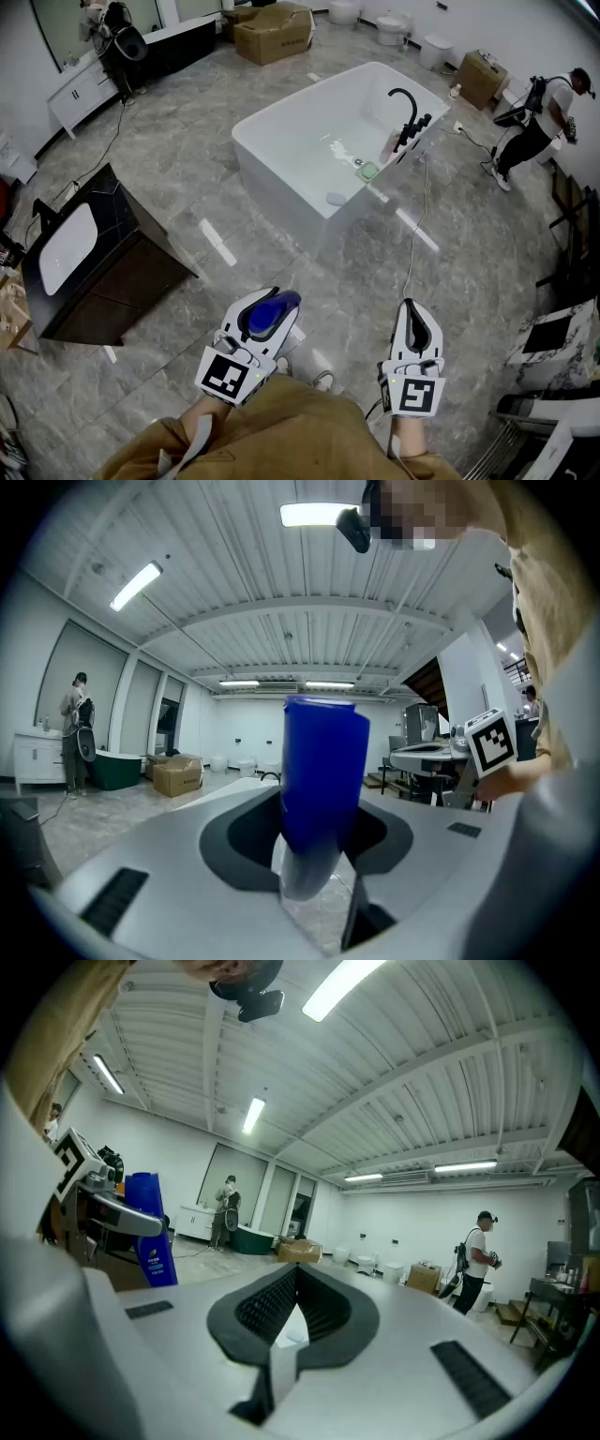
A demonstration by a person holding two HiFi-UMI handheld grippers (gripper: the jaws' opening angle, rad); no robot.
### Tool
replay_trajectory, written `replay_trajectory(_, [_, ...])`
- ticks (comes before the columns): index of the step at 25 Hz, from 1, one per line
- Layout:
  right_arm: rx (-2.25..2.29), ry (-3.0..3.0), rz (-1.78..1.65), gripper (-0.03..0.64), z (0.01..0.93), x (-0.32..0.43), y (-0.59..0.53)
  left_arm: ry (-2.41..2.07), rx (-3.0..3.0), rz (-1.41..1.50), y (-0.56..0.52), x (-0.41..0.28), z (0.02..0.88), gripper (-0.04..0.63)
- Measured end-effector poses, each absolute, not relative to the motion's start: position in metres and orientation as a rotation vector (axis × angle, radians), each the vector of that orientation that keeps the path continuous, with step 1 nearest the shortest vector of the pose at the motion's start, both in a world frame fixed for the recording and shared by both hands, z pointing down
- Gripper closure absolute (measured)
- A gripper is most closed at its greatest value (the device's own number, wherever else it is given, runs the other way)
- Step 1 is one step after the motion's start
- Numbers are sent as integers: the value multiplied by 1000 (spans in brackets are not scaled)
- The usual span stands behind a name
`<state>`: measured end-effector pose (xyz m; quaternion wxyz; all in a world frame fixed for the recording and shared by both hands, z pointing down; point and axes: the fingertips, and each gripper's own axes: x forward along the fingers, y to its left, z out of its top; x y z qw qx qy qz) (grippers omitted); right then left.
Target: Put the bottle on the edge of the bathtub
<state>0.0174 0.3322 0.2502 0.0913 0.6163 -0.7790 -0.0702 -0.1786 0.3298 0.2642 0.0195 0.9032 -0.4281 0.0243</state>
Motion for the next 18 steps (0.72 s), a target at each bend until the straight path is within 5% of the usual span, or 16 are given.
replay_trajectory(18, [1793, -2199, -408, 614, 250, -17, 319, -1245, 2810, 77, 319, -181, 282, 436])
